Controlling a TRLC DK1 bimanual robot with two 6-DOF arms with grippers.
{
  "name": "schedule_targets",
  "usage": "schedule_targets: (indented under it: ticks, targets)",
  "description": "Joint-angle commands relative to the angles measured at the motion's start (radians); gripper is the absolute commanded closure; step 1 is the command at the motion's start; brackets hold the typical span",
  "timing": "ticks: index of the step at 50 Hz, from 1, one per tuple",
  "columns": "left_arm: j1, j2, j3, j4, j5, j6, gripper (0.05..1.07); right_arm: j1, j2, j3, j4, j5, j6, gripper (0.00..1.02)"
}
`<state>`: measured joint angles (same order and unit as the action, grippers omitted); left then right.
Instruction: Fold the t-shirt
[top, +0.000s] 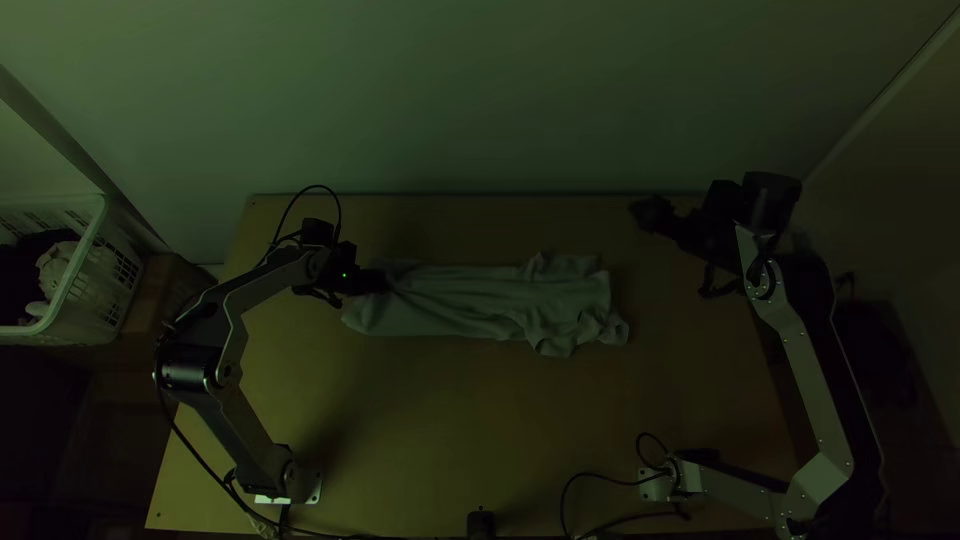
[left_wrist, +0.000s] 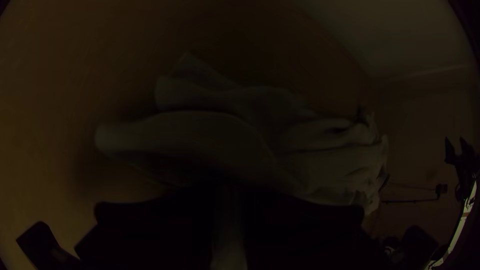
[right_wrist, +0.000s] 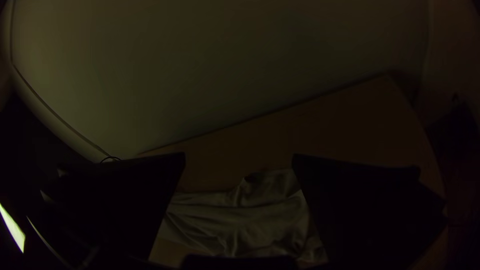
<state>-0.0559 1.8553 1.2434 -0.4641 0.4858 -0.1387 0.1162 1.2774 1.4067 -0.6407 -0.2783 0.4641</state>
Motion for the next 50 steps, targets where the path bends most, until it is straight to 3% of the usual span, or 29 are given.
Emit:
schedule_targets:
  ticks: [1, 18, 29, 39, 50]
  targets:
    - [0.06, -0.042, -0.048, -0.071, -0.064, 0.025, 1.04, 0.007, -0.027, -0.026, -0.001, -0.002, 0.018, 0.04]
    - [0.335, -0.08, 0.07, -0.285, -0.142, 0.226, 1.04, 0.014, -0.03, -0.048, 0.016, 0.01, 0.013, 0.04]
    - [0.446, -0.114, 0.156, -0.403, -0.237, 0.324, 1.04, 0.0, -0.03, -0.054, 0.029, 0.037, -0.012, 0.04]
    - [0.433, -0.214, 0.188, -0.447, -0.381, 0.364, 1.05, -0.009, -0.036, -0.058, 0.029, 0.037, -0.022, 0.04]
    - [0.301, -0.24, 0.392, -0.697, -0.424, 0.315, 1.05, -0.009, -0.05, -0.066, 0.029, 0.037, -0.022, 0.04]
